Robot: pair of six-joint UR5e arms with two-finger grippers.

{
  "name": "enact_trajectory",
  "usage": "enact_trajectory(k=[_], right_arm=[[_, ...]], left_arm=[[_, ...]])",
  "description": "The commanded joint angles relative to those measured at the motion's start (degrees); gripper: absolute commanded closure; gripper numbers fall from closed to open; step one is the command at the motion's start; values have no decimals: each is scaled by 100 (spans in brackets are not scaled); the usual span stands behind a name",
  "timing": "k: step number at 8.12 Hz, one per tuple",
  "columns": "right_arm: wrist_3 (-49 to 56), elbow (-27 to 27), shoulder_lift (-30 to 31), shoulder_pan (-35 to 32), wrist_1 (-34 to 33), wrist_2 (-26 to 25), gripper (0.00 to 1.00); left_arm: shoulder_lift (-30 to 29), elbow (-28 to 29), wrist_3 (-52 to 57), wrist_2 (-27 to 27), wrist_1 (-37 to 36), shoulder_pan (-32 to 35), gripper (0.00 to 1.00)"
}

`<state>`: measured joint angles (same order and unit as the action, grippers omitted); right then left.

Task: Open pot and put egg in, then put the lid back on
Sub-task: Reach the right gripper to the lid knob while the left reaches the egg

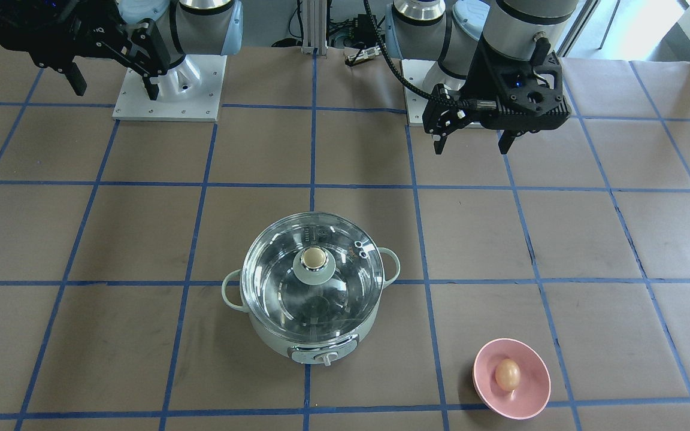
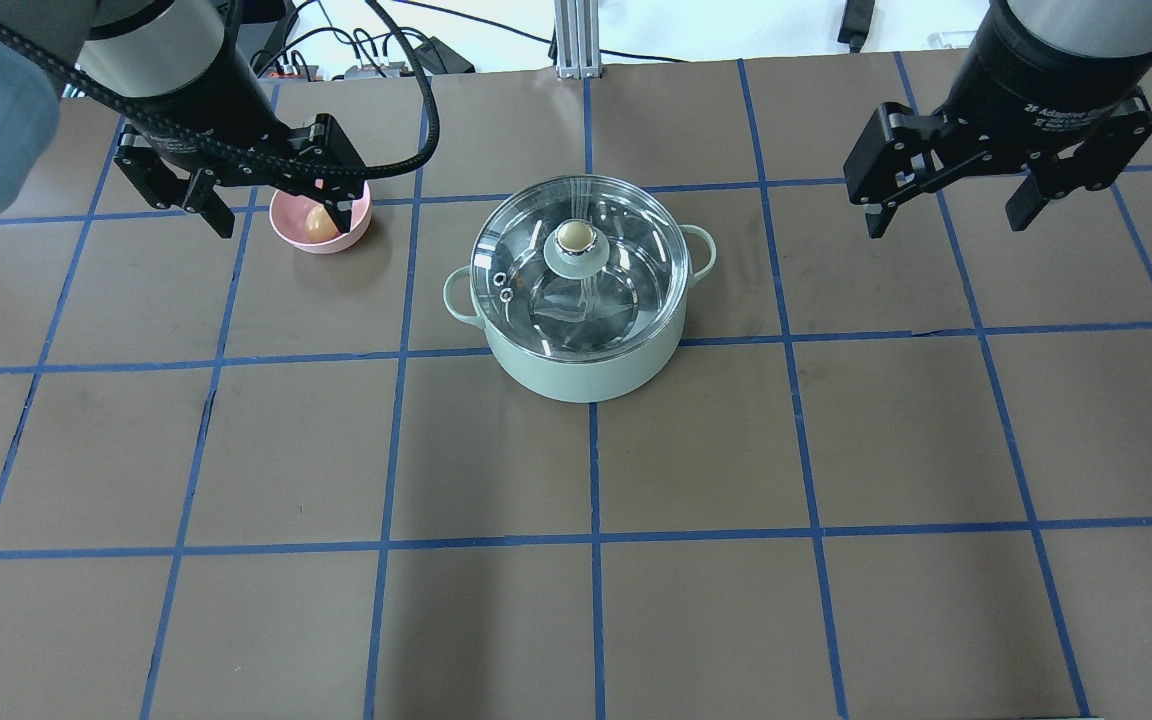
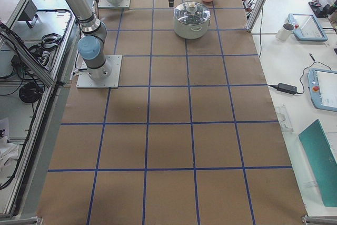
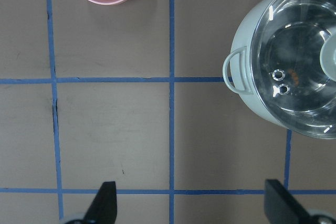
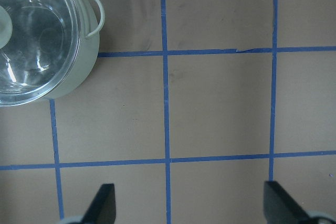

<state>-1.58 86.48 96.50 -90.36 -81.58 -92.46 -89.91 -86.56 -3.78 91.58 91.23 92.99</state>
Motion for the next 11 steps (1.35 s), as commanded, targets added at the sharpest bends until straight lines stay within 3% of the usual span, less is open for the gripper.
enact_trajectory(k=[1,3,5,9,11], right_arm=[[0,0,0,10,2,-18,0],[0,0,0,-7,282,35,0],[-96,9,-52,-16,13,61,0],[-751,-533,-1016,-516,-508,167,0],[-1246,-886,-1763,-1173,-1146,193,0]], left_arm=[[0,-1,0,61,0,0,0],[0,7,17,62,-87,-79,0],[-175,7,367,61,-691,-245,0],[-1420,16,964,70,-2631,-791,0],[-1992,7,958,18,-3172,-1097,0]])
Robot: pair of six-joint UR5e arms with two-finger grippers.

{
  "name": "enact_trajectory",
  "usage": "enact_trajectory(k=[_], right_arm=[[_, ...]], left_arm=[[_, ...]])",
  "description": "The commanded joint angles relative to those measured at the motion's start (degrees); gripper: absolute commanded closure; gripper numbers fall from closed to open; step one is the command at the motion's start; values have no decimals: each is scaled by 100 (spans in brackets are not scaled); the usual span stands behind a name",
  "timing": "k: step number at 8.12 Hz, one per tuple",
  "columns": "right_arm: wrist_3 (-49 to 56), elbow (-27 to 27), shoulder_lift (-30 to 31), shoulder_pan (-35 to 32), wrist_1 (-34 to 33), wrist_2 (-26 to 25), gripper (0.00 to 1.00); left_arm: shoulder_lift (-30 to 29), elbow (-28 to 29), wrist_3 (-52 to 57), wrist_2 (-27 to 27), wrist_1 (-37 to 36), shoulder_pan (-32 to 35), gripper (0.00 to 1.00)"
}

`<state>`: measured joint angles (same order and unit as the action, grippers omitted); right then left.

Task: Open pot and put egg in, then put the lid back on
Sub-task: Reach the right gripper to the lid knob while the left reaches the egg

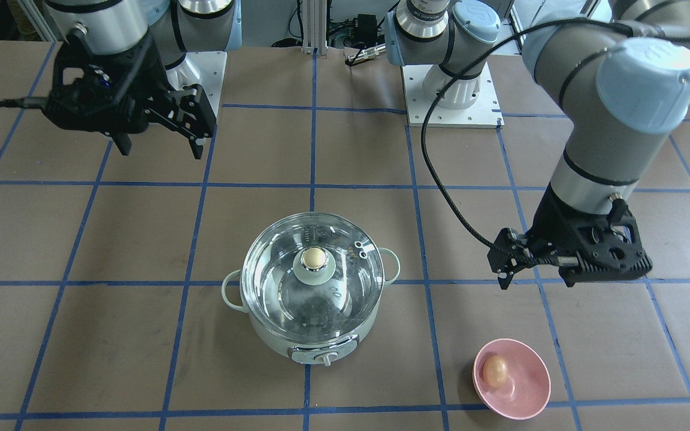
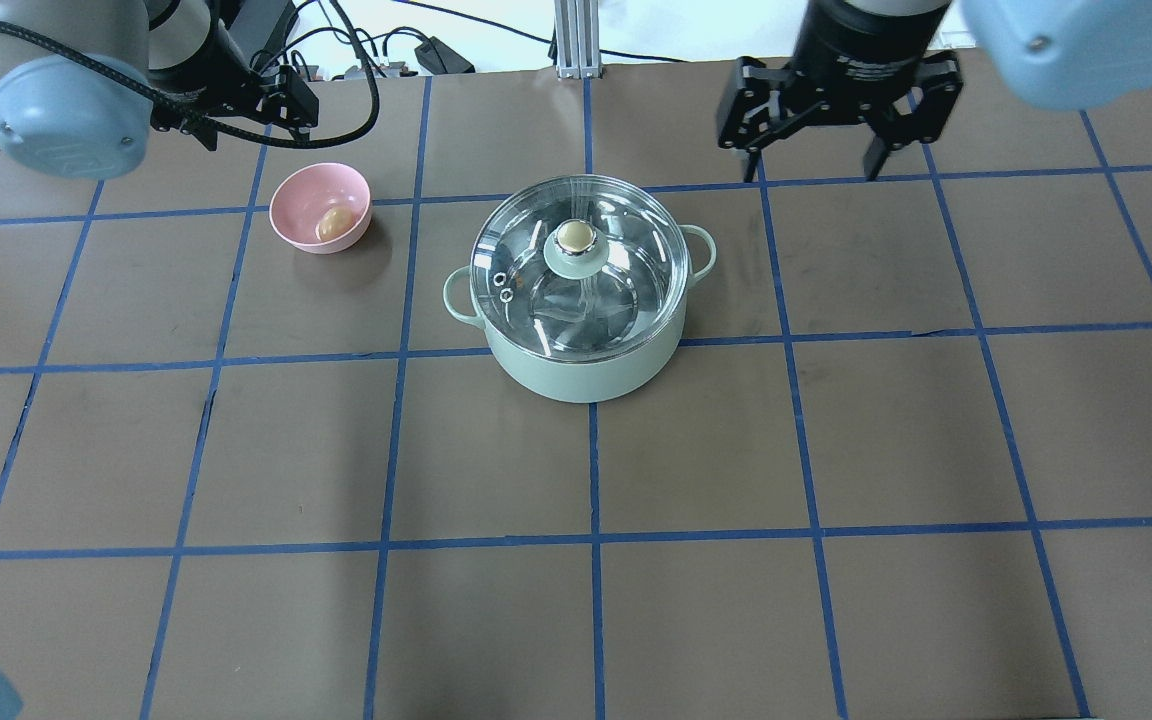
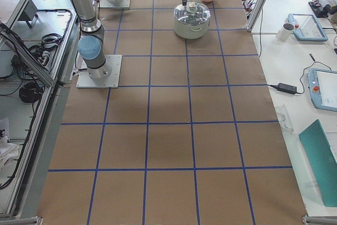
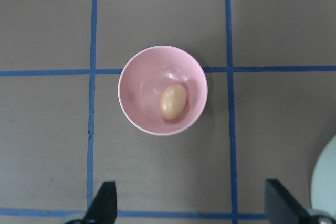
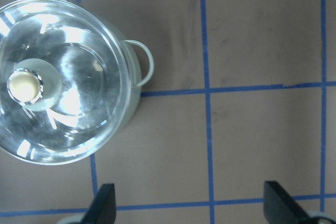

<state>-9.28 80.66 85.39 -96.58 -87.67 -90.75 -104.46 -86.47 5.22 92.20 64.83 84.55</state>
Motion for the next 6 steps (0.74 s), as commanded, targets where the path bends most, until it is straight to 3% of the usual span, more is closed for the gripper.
enact_trajectory(k=[1,6], right_arm=[[-922,-323,-1003,-773,-924,57,0],[-2262,-419,-2024,-1538,-1981,320,0]], left_arm=[[-810,-2,153,-18,-1038,-281,0],[-1708,25,180,-79,-1700,-290,0]])
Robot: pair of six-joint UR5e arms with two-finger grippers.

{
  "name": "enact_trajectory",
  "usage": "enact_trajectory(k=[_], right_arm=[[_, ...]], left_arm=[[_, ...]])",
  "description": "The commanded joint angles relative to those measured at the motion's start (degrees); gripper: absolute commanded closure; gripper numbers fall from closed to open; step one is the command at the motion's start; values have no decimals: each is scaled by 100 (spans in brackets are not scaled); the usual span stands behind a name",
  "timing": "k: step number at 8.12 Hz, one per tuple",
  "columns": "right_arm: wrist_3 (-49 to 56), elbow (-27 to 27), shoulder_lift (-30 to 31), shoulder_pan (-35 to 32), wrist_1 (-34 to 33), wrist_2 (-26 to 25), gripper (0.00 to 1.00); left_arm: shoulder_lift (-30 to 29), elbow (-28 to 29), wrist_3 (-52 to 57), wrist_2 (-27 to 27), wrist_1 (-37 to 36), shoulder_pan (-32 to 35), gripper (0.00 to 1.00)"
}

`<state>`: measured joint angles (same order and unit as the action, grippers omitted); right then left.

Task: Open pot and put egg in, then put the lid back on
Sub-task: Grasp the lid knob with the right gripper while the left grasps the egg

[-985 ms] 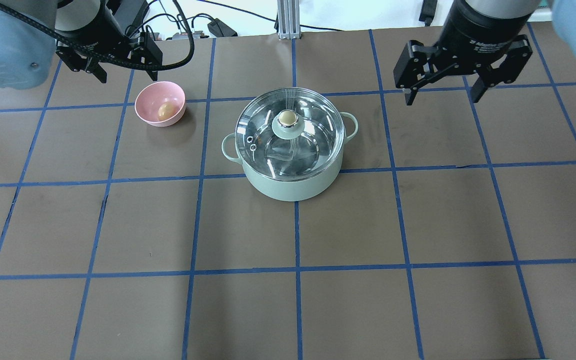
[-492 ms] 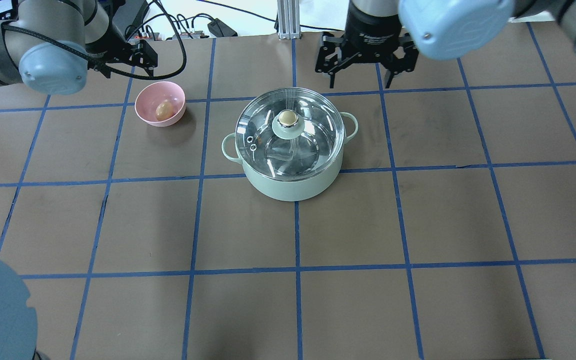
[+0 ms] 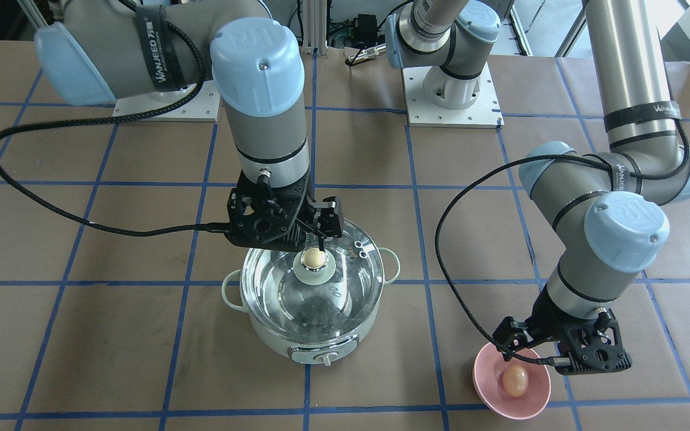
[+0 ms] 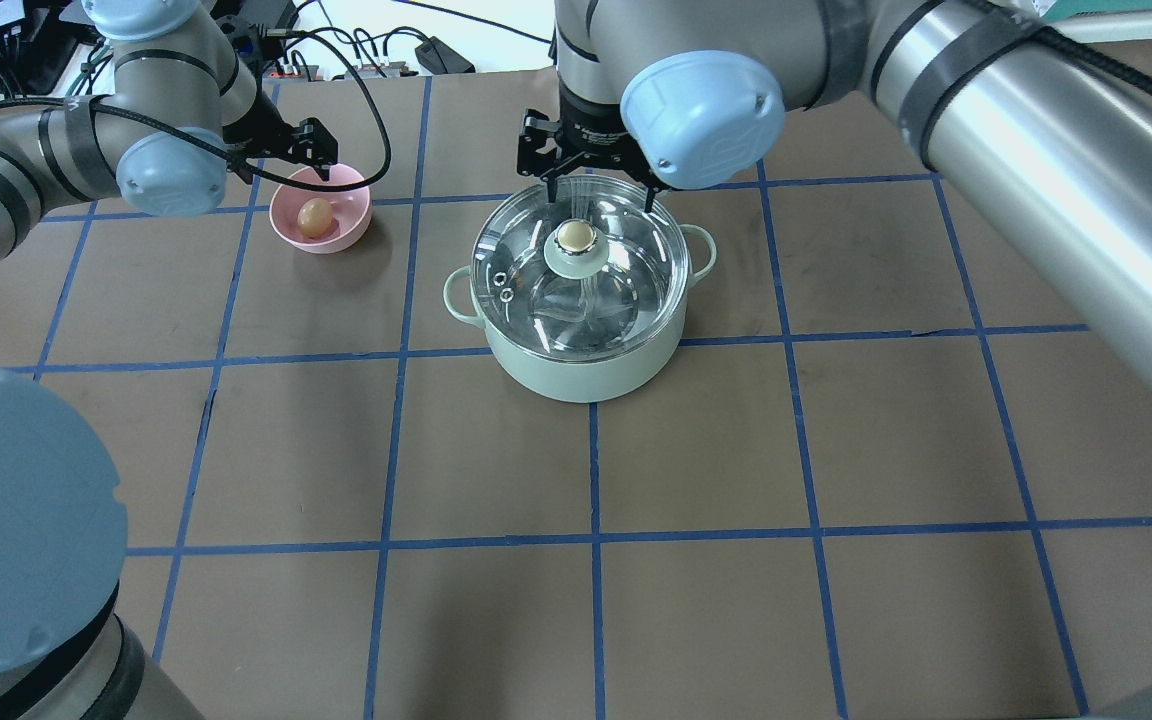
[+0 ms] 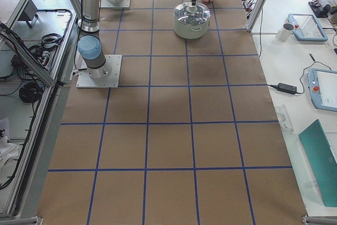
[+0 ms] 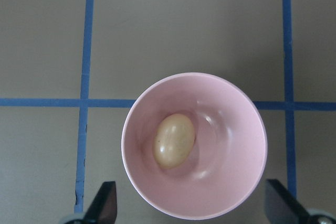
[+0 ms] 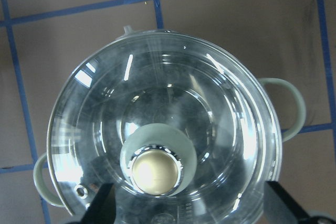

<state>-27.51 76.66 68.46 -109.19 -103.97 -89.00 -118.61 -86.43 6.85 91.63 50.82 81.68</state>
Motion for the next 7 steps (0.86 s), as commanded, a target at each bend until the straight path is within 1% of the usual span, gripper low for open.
enact_trajectory(k=[1,2,3,5,7], right_arm=[[-430,-11,-429,-295,-370,137,0],[-369,33,-447,-304,-335,59,0],[-299,60,-482,-304,-317,41,0],[-176,60,-509,-304,-317,-90,0],[-158,77,-527,-296,-300,-109,0]], left_arm=[[-451,47,88,-66,-527,-3,0],[-504,74,315,-223,-556,-20,0],[-618,92,404,-268,-565,-20,0],[-724,92,974,-269,-653,-20,1],[-838,92,1134,-225,-653,-20,0]])
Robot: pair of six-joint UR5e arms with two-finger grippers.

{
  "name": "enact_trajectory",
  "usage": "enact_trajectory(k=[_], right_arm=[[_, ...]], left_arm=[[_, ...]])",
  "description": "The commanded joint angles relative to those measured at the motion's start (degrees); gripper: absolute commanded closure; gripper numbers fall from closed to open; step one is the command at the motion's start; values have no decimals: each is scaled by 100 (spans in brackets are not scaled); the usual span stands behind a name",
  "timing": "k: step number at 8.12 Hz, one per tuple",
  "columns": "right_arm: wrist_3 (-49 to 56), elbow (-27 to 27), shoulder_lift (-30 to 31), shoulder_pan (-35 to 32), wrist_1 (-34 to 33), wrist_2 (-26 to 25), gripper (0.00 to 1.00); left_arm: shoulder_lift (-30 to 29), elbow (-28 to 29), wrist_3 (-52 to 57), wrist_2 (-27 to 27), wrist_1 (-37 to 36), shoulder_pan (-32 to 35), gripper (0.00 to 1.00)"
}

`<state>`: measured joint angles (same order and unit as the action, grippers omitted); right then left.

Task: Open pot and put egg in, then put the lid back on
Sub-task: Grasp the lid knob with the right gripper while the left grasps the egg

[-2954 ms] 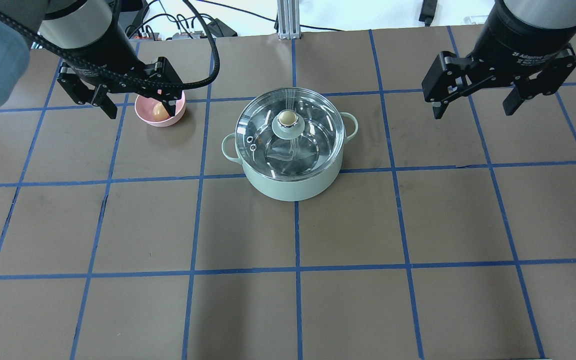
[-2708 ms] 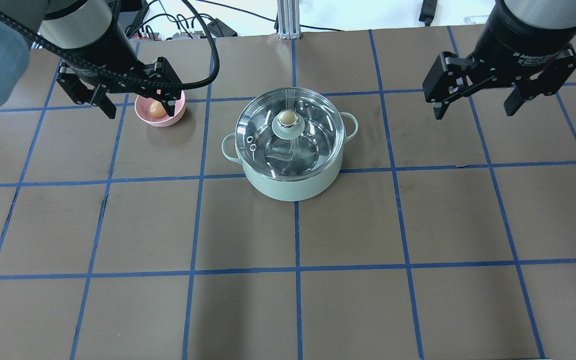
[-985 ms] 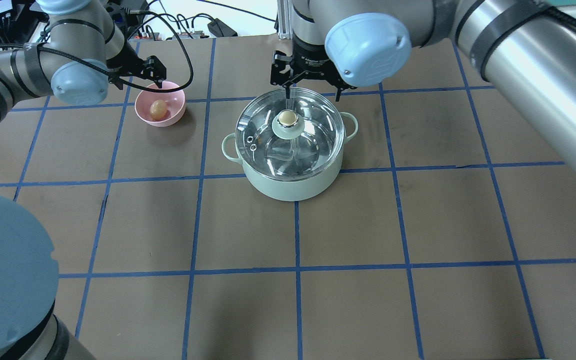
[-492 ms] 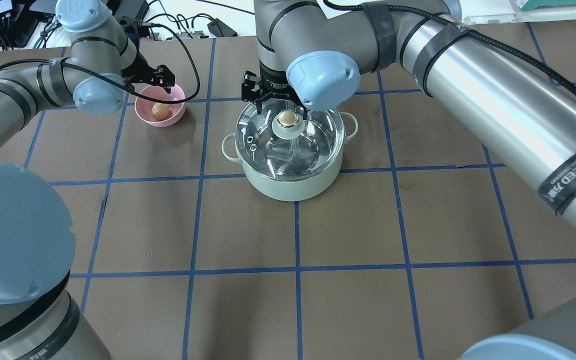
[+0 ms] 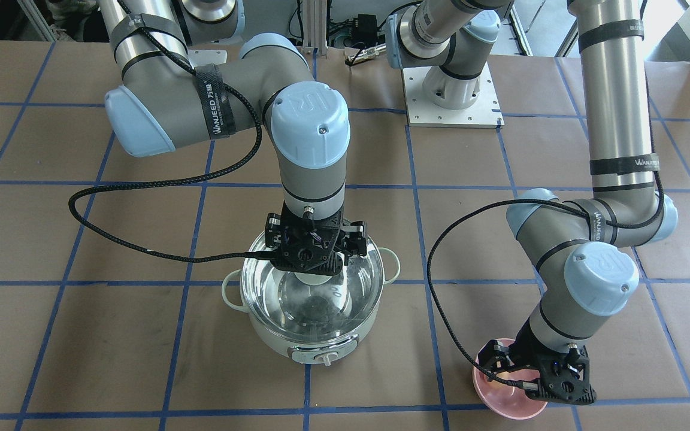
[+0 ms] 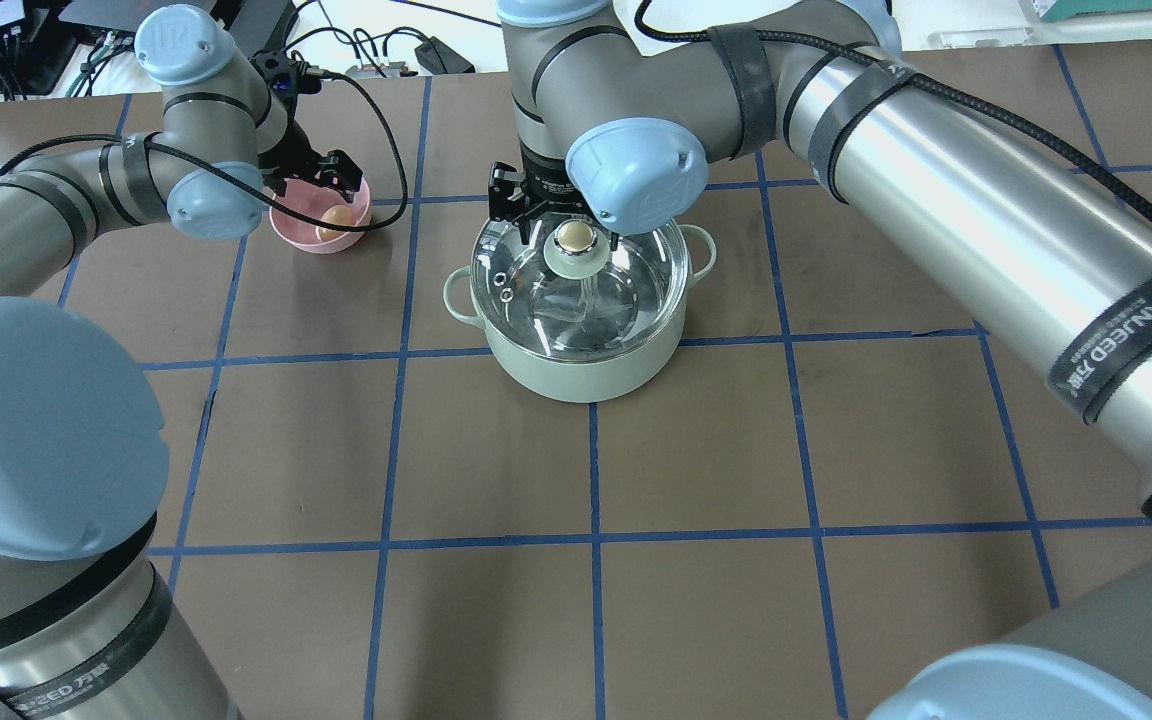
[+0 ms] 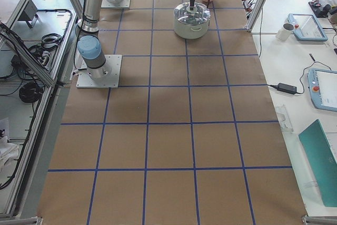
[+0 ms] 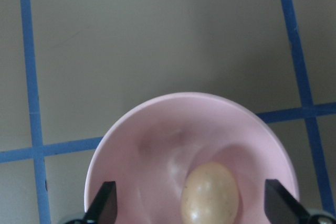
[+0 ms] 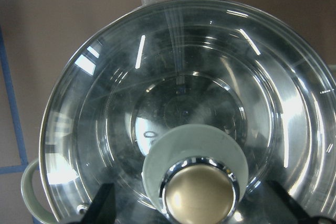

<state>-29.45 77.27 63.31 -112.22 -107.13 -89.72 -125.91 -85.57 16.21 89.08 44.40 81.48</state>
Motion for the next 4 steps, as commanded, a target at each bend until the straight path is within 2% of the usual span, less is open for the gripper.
enact_trajectory(k=[1,2,3,4], right_arm=[[36,42,-12,7,43,-28,3],[36,86,-12,7,43,-28,12],[44,86,-12,7,34,16,34],[44,86,-12,7,26,42,51]], left_arm=[[-161,-4,189,40,-10,0,0],[-162,-4,189,57,33,0,0],[-153,-4,189,49,51,0,0],[-170,-4,215,49,147,0,0]])
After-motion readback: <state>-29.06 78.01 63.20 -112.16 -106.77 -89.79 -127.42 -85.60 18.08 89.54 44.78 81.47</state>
